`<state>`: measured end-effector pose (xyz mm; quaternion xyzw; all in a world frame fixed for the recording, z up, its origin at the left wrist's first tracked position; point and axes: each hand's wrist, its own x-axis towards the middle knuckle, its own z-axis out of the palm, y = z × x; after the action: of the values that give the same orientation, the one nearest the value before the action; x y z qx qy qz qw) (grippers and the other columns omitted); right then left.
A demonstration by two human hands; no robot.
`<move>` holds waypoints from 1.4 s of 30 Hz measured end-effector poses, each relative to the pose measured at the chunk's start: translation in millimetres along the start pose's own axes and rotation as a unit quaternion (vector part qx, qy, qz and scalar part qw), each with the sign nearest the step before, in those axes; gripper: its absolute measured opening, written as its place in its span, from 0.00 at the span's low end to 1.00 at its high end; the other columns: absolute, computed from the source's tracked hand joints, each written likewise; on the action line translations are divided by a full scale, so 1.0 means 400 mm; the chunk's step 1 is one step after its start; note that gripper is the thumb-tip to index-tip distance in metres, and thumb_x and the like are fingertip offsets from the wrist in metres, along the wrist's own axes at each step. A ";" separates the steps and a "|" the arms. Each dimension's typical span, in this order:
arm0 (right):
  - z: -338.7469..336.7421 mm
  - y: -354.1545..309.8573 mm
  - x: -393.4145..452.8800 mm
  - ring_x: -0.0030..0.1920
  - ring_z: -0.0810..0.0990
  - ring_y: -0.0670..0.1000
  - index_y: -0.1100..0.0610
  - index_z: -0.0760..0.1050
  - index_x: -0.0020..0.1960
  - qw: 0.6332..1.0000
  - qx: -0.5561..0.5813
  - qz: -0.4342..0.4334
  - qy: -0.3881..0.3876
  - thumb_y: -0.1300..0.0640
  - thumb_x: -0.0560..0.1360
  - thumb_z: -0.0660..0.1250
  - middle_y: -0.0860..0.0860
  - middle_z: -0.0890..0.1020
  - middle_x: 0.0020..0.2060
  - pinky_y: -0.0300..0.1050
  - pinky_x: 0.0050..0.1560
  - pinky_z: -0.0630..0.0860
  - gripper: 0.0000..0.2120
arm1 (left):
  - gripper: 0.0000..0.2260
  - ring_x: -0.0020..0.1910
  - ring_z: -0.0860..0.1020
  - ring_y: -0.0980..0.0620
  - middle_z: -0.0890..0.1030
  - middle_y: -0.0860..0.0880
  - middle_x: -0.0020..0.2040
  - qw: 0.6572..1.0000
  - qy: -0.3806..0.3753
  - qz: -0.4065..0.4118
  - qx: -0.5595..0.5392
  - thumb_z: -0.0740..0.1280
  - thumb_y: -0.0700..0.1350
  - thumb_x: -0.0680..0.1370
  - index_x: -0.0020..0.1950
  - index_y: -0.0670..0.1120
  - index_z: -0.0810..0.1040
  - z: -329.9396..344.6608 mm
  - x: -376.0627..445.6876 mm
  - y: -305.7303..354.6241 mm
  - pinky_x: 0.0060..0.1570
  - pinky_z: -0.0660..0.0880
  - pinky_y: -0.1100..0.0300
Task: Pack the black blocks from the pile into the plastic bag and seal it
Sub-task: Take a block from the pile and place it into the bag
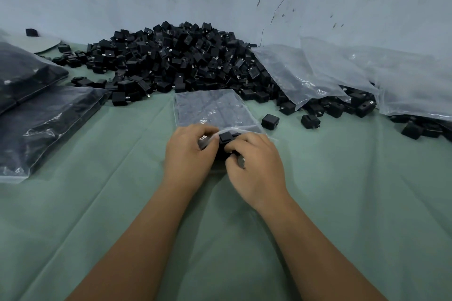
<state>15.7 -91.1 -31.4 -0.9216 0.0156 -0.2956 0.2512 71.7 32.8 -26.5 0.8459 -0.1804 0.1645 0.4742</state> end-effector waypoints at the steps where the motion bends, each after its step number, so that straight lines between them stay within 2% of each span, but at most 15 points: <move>1: 0.001 -0.002 0.001 0.51 0.76 0.52 0.56 0.83 0.47 1.000 0.002 -0.005 0.002 0.58 0.69 0.63 0.49 0.82 0.44 0.45 0.55 0.72 0.12 | 0.08 0.54 0.77 0.48 0.83 0.53 0.50 1.000 0.002 -0.001 0.004 0.67 0.43 0.78 0.53 0.48 0.84 0.001 0.001 -0.002 0.56 0.73 0.47; 8: 0.006 0.010 0.013 0.50 0.79 0.51 0.59 0.82 0.45 0.999 0.045 -0.021 0.021 0.63 0.70 0.64 0.49 0.83 0.44 0.40 0.56 0.71 0.09 | 0.08 0.52 0.77 0.50 0.83 0.54 0.48 1.000 0.022 0.000 0.011 0.68 0.43 0.77 0.53 0.49 0.84 0.009 0.009 -0.012 0.55 0.73 0.50; 13: 0.004 0.008 0.008 0.46 0.77 0.52 0.56 0.83 0.47 1.000 -0.011 -0.018 0.018 0.59 0.71 0.63 0.49 0.81 0.42 0.45 0.47 0.75 0.11 | 0.07 0.50 0.75 0.54 0.80 0.59 0.45 0.999 0.044 0.019 0.019 0.71 0.41 0.76 0.51 0.50 0.84 0.006 0.000 -0.008 0.50 0.66 0.70; 15: 0.000 0.005 0.005 0.46 0.77 0.50 0.56 0.83 0.48 1.000 -0.017 -0.020 0.015 0.59 0.71 0.64 0.49 0.81 0.42 0.44 0.48 0.75 0.11 | 0.07 0.49 0.74 0.55 0.80 0.58 0.45 0.998 0.057 0.030 0.018 0.72 0.40 0.75 0.51 0.49 0.84 0.001 -0.003 -0.004 0.51 0.65 0.74; 17: -0.005 0.002 -0.003 0.49 0.77 0.48 0.57 0.82 0.52 0.999 -0.011 -0.036 -0.008 0.60 0.71 0.65 0.49 0.82 0.47 0.42 0.53 0.74 0.12 | 0.07 0.49 0.75 0.54 0.80 0.54 0.47 0.997 0.069 0.040 0.017 0.74 0.40 0.74 0.50 0.47 0.84 -0.003 -0.006 -0.003 0.52 0.65 0.72; 20: -0.016 -0.004 -0.006 0.57 0.75 0.47 0.57 0.79 0.61 0.996 -0.002 -0.051 -0.069 0.58 0.75 0.62 0.48 0.80 0.56 0.43 0.62 0.72 0.16 | 0.06 0.48 0.75 0.50 0.79 0.49 0.46 0.993 0.089 0.079 0.019 0.75 0.37 0.71 0.47 0.43 0.84 -0.009 -0.012 -0.001 0.50 0.71 0.63; 24: -0.022 -0.020 -0.007 0.60 0.74 0.48 0.56 0.76 0.64 0.992 -0.017 -0.073 -0.100 0.53 0.78 0.56 0.47 0.78 0.60 0.44 0.64 0.69 0.19 | 0.05 0.43 0.76 0.46 0.79 0.47 0.43 0.981 0.104 0.162 0.026 0.73 0.37 0.70 0.45 0.41 0.84 -0.019 -0.015 -0.002 0.44 0.72 0.54; 26: -0.017 -0.028 0.003 0.58 0.74 0.49 0.56 0.77 0.61 0.991 -0.032 -0.082 -0.103 0.54 0.78 0.56 0.48 0.79 0.57 0.44 0.61 0.70 0.17 | 0.04 0.41 0.76 0.46 0.79 0.47 0.42 0.977 0.110 0.182 0.024 0.73 0.37 0.70 0.44 0.41 0.84 -0.025 -0.013 -0.004 0.42 0.72 0.54; 28: -0.007 -0.033 0.024 0.50 0.78 0.51 0.55 0.80 0.50 0.988 -0.063 -0.084 -0.114 0.56 0.75 0.56 0.50 0.82 0.48 0.43 0.51 0.71 0.14 | 0.03 0.40 0.76 0.46 0.80 0.47 0.41 0.973 0.117 0.195 0.025 0.74 0.36 0.70 0.43 0.41 0.84 -0.026 -0.012 -0.006 0.41 0.72 0.54; 30: 0.007 -0.042 0.064 0.44 0.80 0.55 0.54 0.77 0.42 0.978 -0.118 -0.062 -0.160 0.60 0.72 0.60 0.52 0.81 0.40 0.39 0.42 0.64 0.07 | 0.03 0.39 0.77 0.45 0.80 0.47 0.41 0.971 0.121 0.203 0.018 0.74 0.36 0.70 0.43 0.40 0.84 -0.021 -0.010 -0.008 0.40 0.72 0.52; 32: 0.039 -0.042 0.106 0.57 0.77 0.59 0.56 0.76 0.54 0.954 -0.138 -0.012 -0.267 0.61 0.76 0.58 0.57 0.79 0.53 0.42 0.50 0.65 0.11 | 0.03 0.39 0.77 0.45 0.80 0.47 0.41 0.971 0.125 0.202 0.007 0.74 0.36 0.71 0.43 0.40 0.84 -0.016 -0.009 -0.009 0.39 0.74 0.51; 34: 0.077 -0.033 0.150 0.73 0.62 0.58 0.60 0.63 0.72 0.930 -0.141 0.049 -0.335 0.59 0.81 0.52 0.60 0.66 0.71 0.47 0.70 0.56 0.20 | 0.02 0.39 0.77 0.45 0.80 0.48 0.42 0.971 0.130 0.200 -0.003 0.73 0.37 0.72 0.43 0.40 0.84 -0.012 -0.009 -0.010 0.38 0.74 0.49; 35: 0.091 -0.034 0.175 0.76 0.55 0.57 0.61 0.55 0.75 0.928 -0.131 0.040 -0.346 0.57 0.82 0.51 0.58 0.59 0.75 0.48 0.74 0.50 0.23 | 0.02 0.40 0.77 0.45 0.79 0.49 0.43 0.971 0.133 0.200 -0.008 0.73 0.38 0.73 0.44 0.40 0.84 -0.010 -0.009 -0.010 0.38 0.74 0.49; 37: 0.118 -0.041 0.226 0.77 0.54 0.55 0.62 0.51 0.77 0.944 -0.081 0.022 -0.320 0.55 0.83 0.50 0.57 0.55 0.77 0.49 0.76 0.52 0.24 | 0.04 0.40 0.76 0.46 0.80 0.49 0.43 0.970 0.133 0.204 -0.013 0.71 0.40 0.74 0.44 0.40 0.84 -0.008 -0.007 -0.008 0.38 0.74 0.50; 42: 0.172 -0.043 0.310 0.74 0.57 0.55 0.58 0.54 0.77 0.947 -0.137 0.013 -0.290 0.44 0.82 0.51 0.55 0.60 0.75 0.53 0.72 0.56 0.29 | 0.04 0.38 0.76 0.46 0.80 0.47 0.41 0.968 0.135 0.210 -0.021 0.71 0.40 0.75 0.43 0.40 0.84 -0.002 -0.005 -0.004 0.38 0.74 0.51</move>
<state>154.0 -66.7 -4.9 -0.9928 -0.0054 -0.0072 0.1198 70.8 34.5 -28.3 0.7492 -0.2917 0.3687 0.4666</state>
